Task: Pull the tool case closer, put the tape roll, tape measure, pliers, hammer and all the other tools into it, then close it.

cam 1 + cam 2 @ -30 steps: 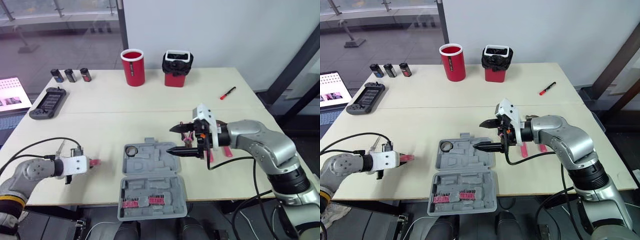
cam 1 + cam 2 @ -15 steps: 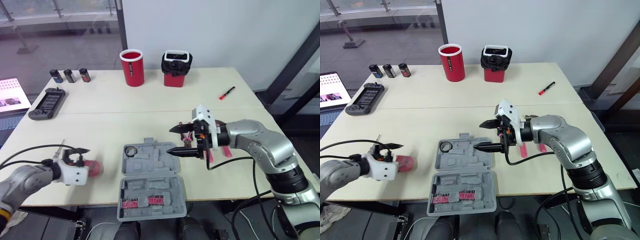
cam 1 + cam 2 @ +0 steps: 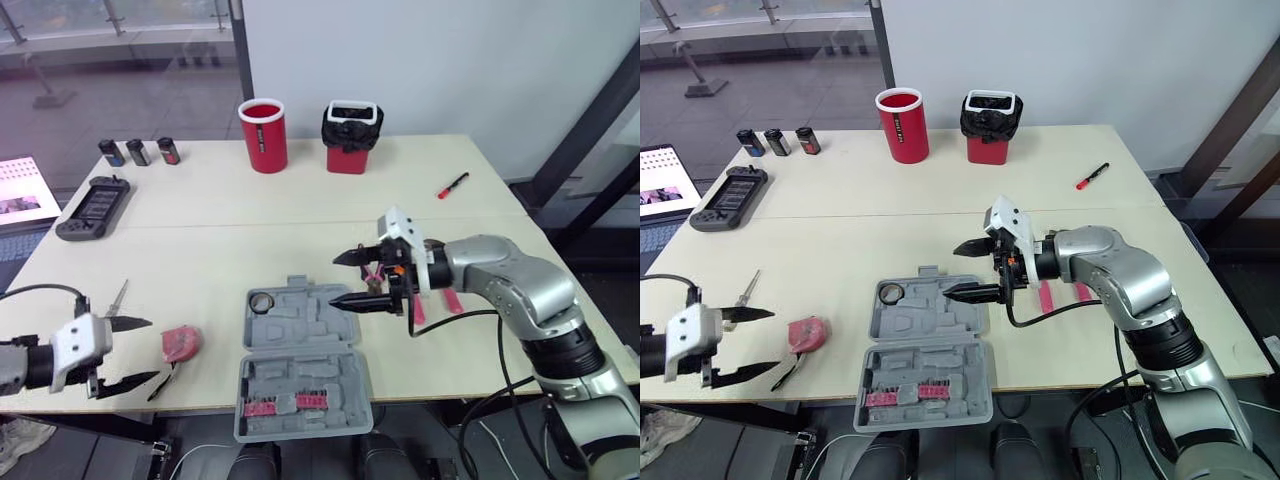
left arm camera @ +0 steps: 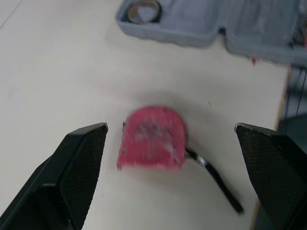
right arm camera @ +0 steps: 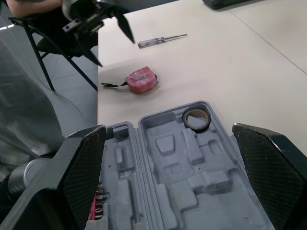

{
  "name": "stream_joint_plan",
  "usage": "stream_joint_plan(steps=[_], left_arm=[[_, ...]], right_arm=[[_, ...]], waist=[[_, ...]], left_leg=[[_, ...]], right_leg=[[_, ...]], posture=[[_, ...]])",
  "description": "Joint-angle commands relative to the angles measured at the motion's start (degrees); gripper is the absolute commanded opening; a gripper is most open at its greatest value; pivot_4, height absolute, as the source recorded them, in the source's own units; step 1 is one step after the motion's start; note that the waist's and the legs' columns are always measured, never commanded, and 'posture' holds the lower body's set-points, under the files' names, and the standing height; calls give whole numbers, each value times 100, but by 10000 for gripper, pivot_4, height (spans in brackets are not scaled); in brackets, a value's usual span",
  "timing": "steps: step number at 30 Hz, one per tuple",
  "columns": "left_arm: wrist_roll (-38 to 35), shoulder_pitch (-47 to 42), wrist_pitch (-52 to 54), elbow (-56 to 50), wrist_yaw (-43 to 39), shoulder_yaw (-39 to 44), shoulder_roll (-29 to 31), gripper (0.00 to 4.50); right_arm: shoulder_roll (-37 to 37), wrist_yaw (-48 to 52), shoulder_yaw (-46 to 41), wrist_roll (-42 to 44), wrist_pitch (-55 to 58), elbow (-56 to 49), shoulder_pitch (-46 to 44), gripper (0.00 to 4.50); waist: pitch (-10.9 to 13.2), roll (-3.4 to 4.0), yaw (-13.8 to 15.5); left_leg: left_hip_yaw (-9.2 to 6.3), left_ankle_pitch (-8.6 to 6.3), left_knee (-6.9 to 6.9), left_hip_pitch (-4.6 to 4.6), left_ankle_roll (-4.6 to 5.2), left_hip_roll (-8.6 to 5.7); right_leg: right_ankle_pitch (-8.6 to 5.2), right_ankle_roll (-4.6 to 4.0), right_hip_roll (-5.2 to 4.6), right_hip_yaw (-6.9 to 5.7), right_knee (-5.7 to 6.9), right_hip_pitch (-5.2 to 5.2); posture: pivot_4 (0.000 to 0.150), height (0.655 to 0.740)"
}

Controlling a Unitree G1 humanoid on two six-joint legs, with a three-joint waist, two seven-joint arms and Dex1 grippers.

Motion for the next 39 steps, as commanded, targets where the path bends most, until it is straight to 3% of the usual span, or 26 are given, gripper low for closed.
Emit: stream_joint_plan(steps=[1, 14, 27, 31, 32, 39], left_arm=[[284, -476, 8, 469, -256, -159, -244, 44712], [1609, -2206, -918, 3051, -669, -711, -941, 44712], [1763, -2198, -1084, 3654, -665, -574, -1058, 44712], [1675, -2221, -1084, 3661, -677, -467, -1191, 31947], [1679, -2228, -1093, 3650, -678, -453, -1213, 30573], [1319, -2196, -866, 2750, -1182, -324, -1110, 30572]], right_arm=[[-62, -21, -170, 100, 45, -345, -44, 45000], [-325, -184, -435, 222, 373, -676, 97, 45000], [-307, -169, -442, 232, 416, -693, 52, 45000], [-290, -142, -420, 232, 400, -669, 26, 45000], [-288, -137, -415, 232, 400, -662, 19, 45000], [-376, -41, -481, 321, 464, -706, 61, 45000]], waist=[[1, 1, -4], [-1, -2, -15], [-1, -2, -19], [-1, -2, -15], [-1, -2, -13], [-1, -3, -2]], left_leg=[[0, 0, 0, 0, 0, 0], [-3, 0, 5, 4, 0, -1], [-5, 0, 4, 3, 0, -1], [-5, 0, 4, 4, 0, -1], [-5, 0, 5, 4, 0, 0], [-5, 0, 5, 2, 0, -1]], right_leg=[[1, 2, 0, 0, 1, 0], [4, 16, 2, 0, 18, -1], [4, 16, 2, 0, 20, -1], [5, 17, 2, 0, 20, -1], [5, 17, 2, 0, 20, -2], [4, 16, 1, 0, 20, -1]], posture=[[1500, 7400], [1500, 7400], [1500, 7400], [1500, 7400], [1500, 7400], [1500, 7400]])
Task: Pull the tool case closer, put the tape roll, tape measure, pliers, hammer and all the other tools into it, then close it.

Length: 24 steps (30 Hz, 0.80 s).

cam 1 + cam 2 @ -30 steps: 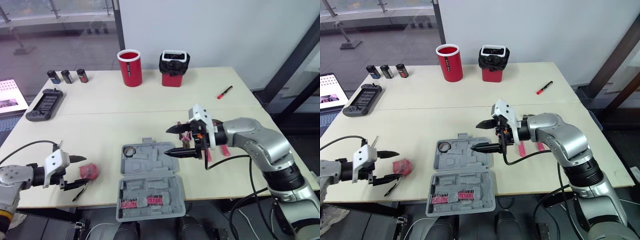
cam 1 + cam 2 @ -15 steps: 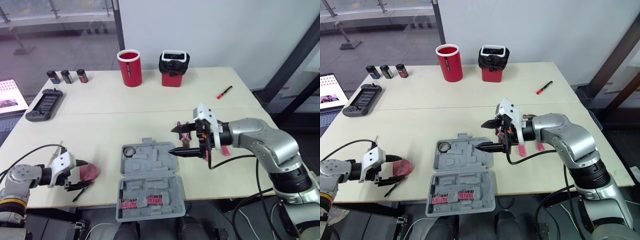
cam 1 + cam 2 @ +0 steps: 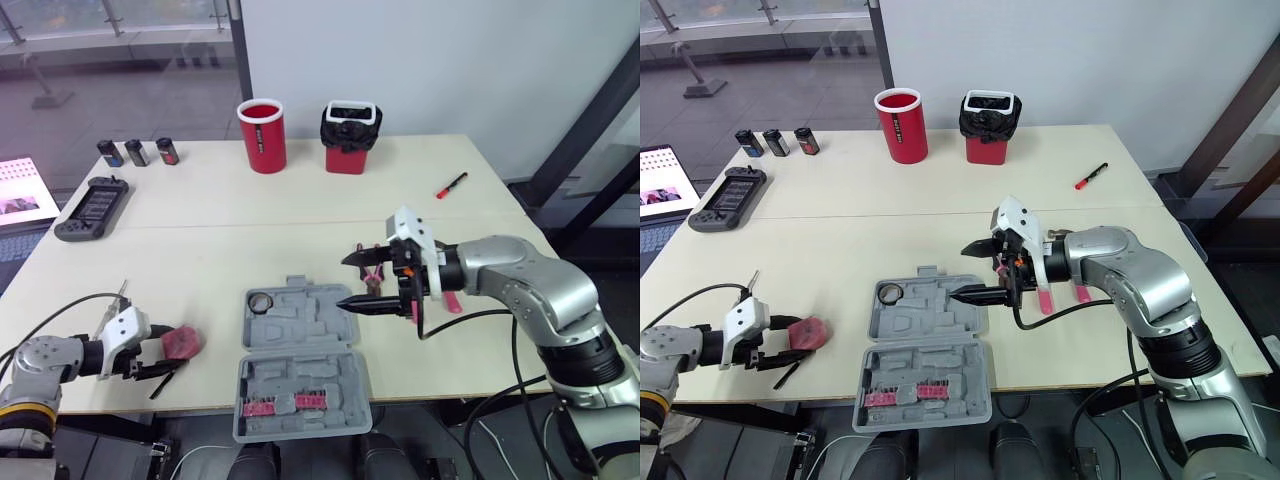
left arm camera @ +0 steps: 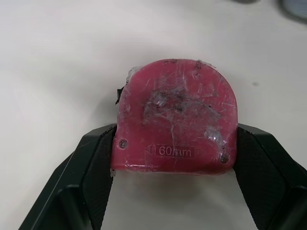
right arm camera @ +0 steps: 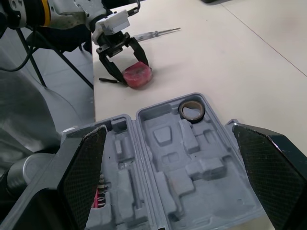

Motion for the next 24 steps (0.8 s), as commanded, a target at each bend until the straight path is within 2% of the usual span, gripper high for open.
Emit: stream_joint_plan(steps=[1, 6, 10, 13, 15, 17, 19, 22, 24], left_arm=[[-419, -69, 301, -935, -377, 229, 216, 30572], [-901, -109, 1476, -2881, -610, 170, 411, 30571], [-977, -332, 2218, -4340, -392, -110, 324, 30571], [-850, -472, 2552, -5046, -72, -357, 100, 30571], [-505, -483, 2477, -5308, 117, -591, 8, 30570], [-204, -462, 2323, -5425, 301, -767, -75, 30570], [-88, -432, 2372, -5609, 433, -939, -181, 30570], [-72, -377, 2585, -5913, 653, -1108, -387, 30570], [-64, -332, 2704, -6038, 760, -1182, -488, 30570]], right_arm=[[-141, 102, -222, 208, 53, -208, -50, 45000], [-315, 106, -245, 356, 184, -428, 261, 45000], [44, -780, -481, 613, 870, -708, 671, 45000], [879, -1526, -1282, 1620, 3403, -212, 284, 45000], [1103, -1834, -1531, 2837, 4208, 605, -17, 45000], [1064, -2323, -1513, 3859, 4274, 1110, -66, 45000], [1240, -3012, -1579, 4252, 4274, 1376, -5, 45000], [1942, -4523, -1945, 4726, 4274, 2322, -33, 45000], [2188, -5184, -1968, 5161, 4274, 2463, 59, 45000]], waist=[[0, 0, 15], [1, -2, 40], [1, -1, 28], [1, -2, -17], [2, 0, -52], [2, 0, -28], [2, 0, -24], [1, -2, -33], [3, 1, -30]], left_leg=[[-1, 0, 0, 0, 0, 0], [-5, 0, 2, -8, 0, 0], [-5, 0, 1, -5, 0, -1], [-5, 0, 4, -5, 0, -2], [-5, 1, 4, -1, 1, -1], [-6, 1, 0, 5, 2, -1], [-12, -1, -3, 4, 5, -1], [-12, -2, 3, -1, 6, -1], [-12, -1, 4, -2, 7, -1]], right_leg=[[-2, -3, 0, 0, 0, 0], [-5, -9, 0, 0, -1, 0], [-5, -9, 1, 0, 1, 0], [-2, -3, 1, 1, 1, 1], [4, 6, 3, 3, 8, 1], [4, 6, 5, 4, 12, 1], [3, 4, 9, 3, 12, 1], [2, 5, 9, 4, 9, 3], [3, 6, 10, 4, 9, 4]], posture=[[1500, 7400], [1500, 7400], [1500, 7400], [1500, 7400], [1500, 7400], [1500, 7400], [1500, 7400], [1500, 7400], [1500, 7400]])
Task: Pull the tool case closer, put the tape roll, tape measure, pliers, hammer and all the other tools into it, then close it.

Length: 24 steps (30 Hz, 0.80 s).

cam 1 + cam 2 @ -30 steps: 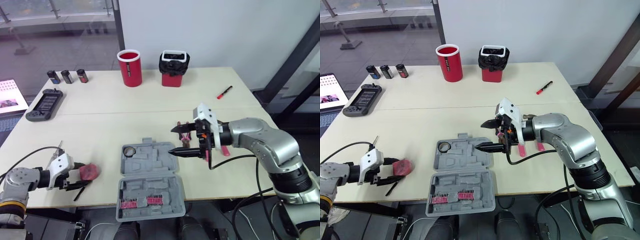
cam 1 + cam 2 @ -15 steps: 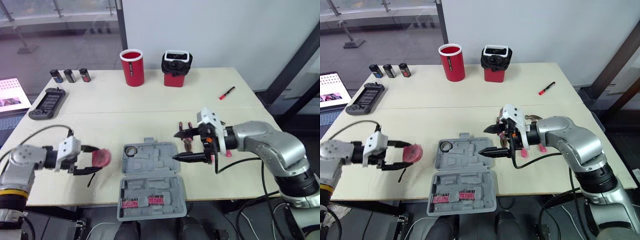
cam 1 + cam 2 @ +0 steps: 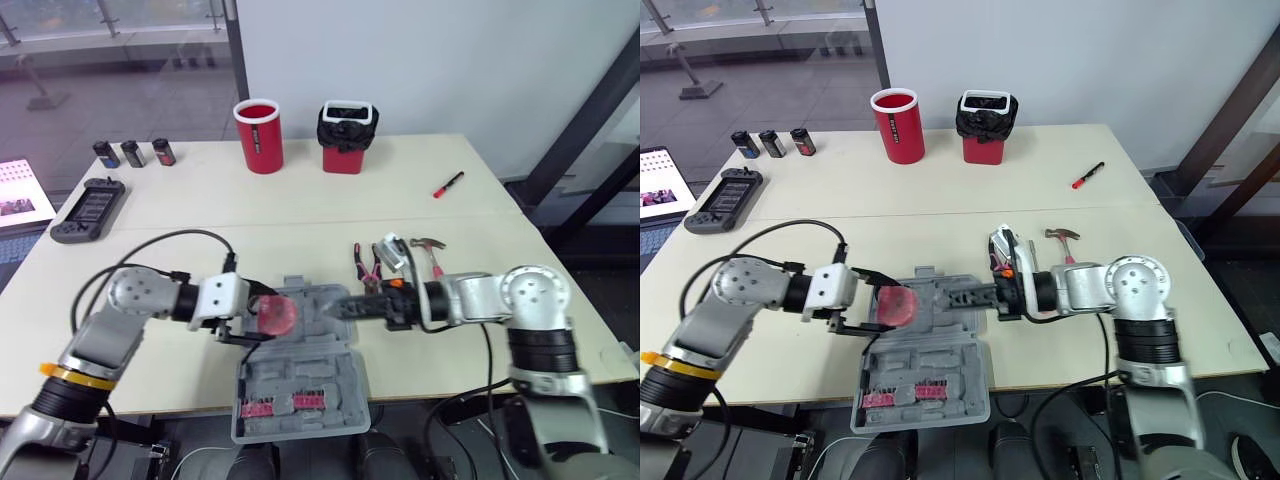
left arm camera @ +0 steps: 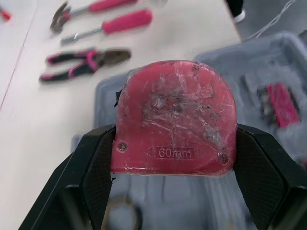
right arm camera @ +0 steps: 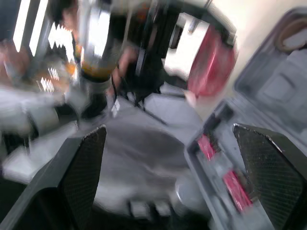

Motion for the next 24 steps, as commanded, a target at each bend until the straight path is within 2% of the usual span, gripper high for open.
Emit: stream_joint_plan(steps=[1, 6, 10, 14, 15, 16, 19, 20, 23, 24], left_arm=[[-2, 60, 196, -376, 210, -44, -76, 30569], [113, 107, 263, -413, 440, -148, -232, 30569], [171, 208, 245, -433, 506, -196, -222, 30569], [215, 185, 232, -350, 556, -264, -279, 30569], [223, 179, 227, -335, 565, -275, -288, 30569], [229, 174, 250, -317, 607, -280, -321, 30568], [148, 209, 379, -315, 737, -215, -415, 30567], [97, 218, 452, -326, 764, -185, -440, 30566], [-148, 227, 700, -377, 771, -63, -489, 44550], [-193, 228, 743, -396, 767, -40, -485, 45000]], right_arm=[[291, -1252, -132, 973, -4, 221, 95, 45000], [376, -2711, 339, 2285, -719, 264, 416, 45000], [97, -3459, 856, 3384, -1405, 71, 577, 45000], [22, -3484, 1048, 3494, -1639, -64, 627, 32431], [11, -3475, 1079, 3494, -1674, -86, 634, 26620], [15, -3464, 1102, 3494, -1711, -101, 637, 23000], [-17, -3316, 1169, 3494, -1728, -159, 656, 7781], [-39, -3273, 1181, 3494, -1726, -171, 663, 3908], [-132, -3169, 1169, 3494, -1691, -135, 658, 3907], [-168, -3133, 1173, 3494, -1681, -124, 651, 3907]], waist=[[1, 2, 0], [1, 2, -2], [1, 2, -7], [1, 3, -6], [1, 3, -4], [1, 3, -2], [1, 2, 0], [1, 2, -2], [1, 3, -7], [1, 3, -6]], left_leg=[[0, 0, 0, 0, 0, 0], [-4, 0, -1, -1, 0, 0], [-4, 0, 0, -2, 1, 0], [-8, 0, 0, -2, 1, 0], [-8, 0, 0, -2, 1, 0], [-8, 0, 0, -2, 1, 0], [-8, 0, 0, -3, 1, 0], [-8, 0, 0, -3, 1, 0], [-8, 0, -1, -3, 1, 0], [-9, 0, -1, -2, 1, 1]], right_leg=[[0, 1, 0, 0, 1, 0], [-1, 3, 2, 0, 1, 0], [-2, 2, 1, 0, 0, 0], [-7, -6, 4, 0, 0, 0], [-8, -7, 4, 0, 0, 0], [-8, -7, 4, 0, 0, 0], [-8, -8, 4, 0, -1, 0], [-10, -10, 4, 0, -1, 0], [-11, -12, 4, 0, -1, 0], [-11, -11, 6, 0, -1, 0]], posture=[[1500, 7400], [1500, 7400], [1500, 7400], [1500, 7400], [1500, 7400], [1500, 7400], [1500, 7400], [1500, 7400], [1500, 7400], [1500, 7400]])
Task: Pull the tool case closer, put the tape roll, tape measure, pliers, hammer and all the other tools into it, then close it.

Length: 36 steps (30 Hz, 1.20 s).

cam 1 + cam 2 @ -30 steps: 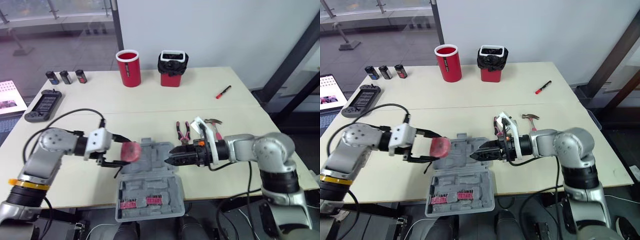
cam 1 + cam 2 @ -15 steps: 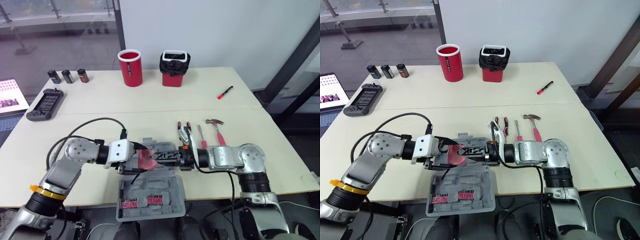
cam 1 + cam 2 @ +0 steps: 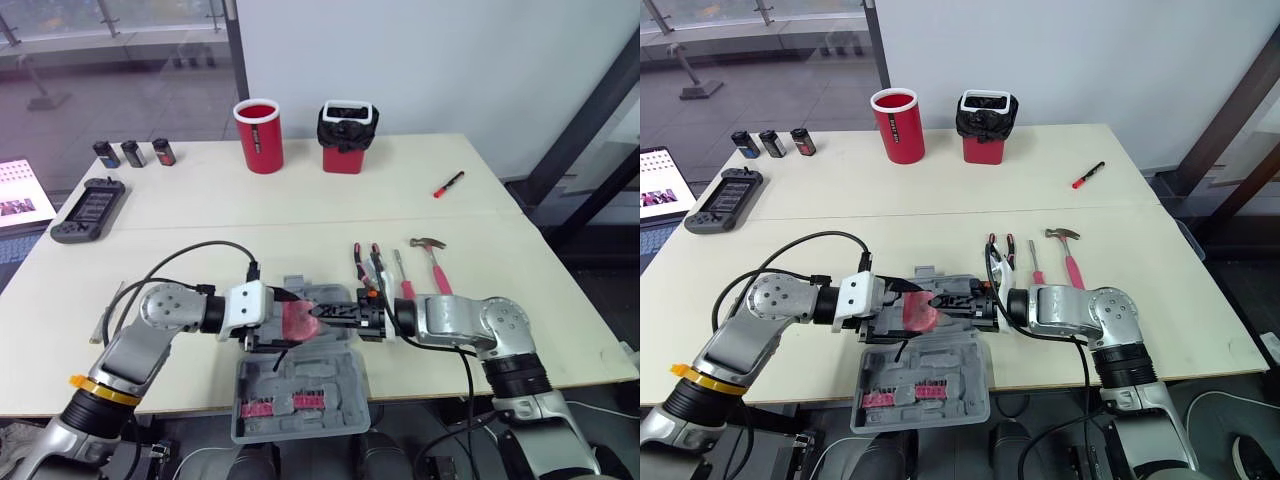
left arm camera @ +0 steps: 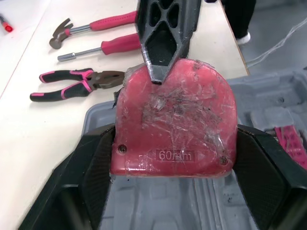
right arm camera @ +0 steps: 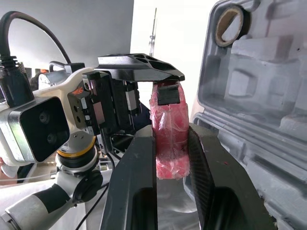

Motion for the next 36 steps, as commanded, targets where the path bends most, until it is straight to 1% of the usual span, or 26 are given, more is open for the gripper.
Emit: stream_joint_plan(steps=[1, 4, 8, 10, 13, 18, 22, 25, 31, 36], left_arm=[[-244, 8, 160, -176, 49, 219, 21, 45000], [-641, 150, 389, -355, 38, 625, 189, 45000], [-1313, 754, 728, -795, -94, 1393, 589, 45000], [-1658, 1183, 941, -1105, -67, 1797, 734, 45000], [-1931, 1868, 1156, -1553, 42, 2277, 861, 45000], [-2223, 2861, 1508, -2244, 202, 2710, 938, 45000], [-2172, 3401, 1552, -2658, 454, 2730, 872, 45000], [-2264, 3766, 1649, -2899, 532, 2810, 883, 45000], [-2255, 3935, 1608, -2931, 634, 2903, 906, 45000], [-2293, 3810, 1701, -2864, 685, 2825, 956, 45000]], right_arm=[[-69, 263, 33, 227, 59, -230, -93, 3907], [-695, 589, -54, 227, 306, 14, -160, 3907], [-1832, 1264, -146, 182, 750, 461, -277, 3907], [-2295, 1781, -181, -267, 1052, 630, -296, 3907], [-2699, 2567, -213, -1163, 1280, 975, -283, 3907], [-2743, 3748, -48, -2648, 1185, 1331, -178, 3907], [-2513, 4542, 278, -3822, 819, 1546, -72, 3907], [-2444, 5101, 407, -4468, 650, 1751, -86, 3907], [-2570, 6234, 772, -5565, 414, 2128, -272, 3907], [-2414, 7042, 1093, -6515, -194, 2904, -658, 3907]], waist=[[0, 0, 4], [0, 0, 9], [1, 0, 18], [1, 1, 11], [1, 1, 0], [1, 0, 21], [1, 0, 26], [3, 4, 27], [2, 6, 27], [2, 5, 22]], left_leg=[[0, 0, 0, 0, 0, 0], [0, 0, 2, -3, 0, -1], [-1, 0, 4, -8, 0, 0], [-1, -1, 3, -8, 2, 0], [0, -3, 2, -5, 6, 1], [3, -4, 4, -7, 6, 1], [4, -4, 3, -9, 5, 1], [5, -4, 3, -11, 5, 0], [7, -5, 4, -12, 4, 0], [7, -5, 5, -12, 4, 0]], right_leg=[[0, 0, 0, 0, 0, 0], [-1, -2, 0, 0, -2, 0], [-4, -7, -1, 0, -8, -1], [-6, -10, -1, 0, -12, -1], [-15, -26, 0, 0, -18, -1], [-16, -27, -1, 0, -23, 0], [-15, -26, -1, 1, -33, 0], [-15, -26, -1, 0, -38, 1], [-14, -26, -2, 0, -44, 1], [-13, -26, -2, 0, -48, 4]], posture=[[1500, 7400], [1500, 7400], [1500, 7400], [1500, 7400], [1500, 7400], [1500, 7400], [1500, 7400], [1500, 7400], [1500, 7400], [1500, 7400]])
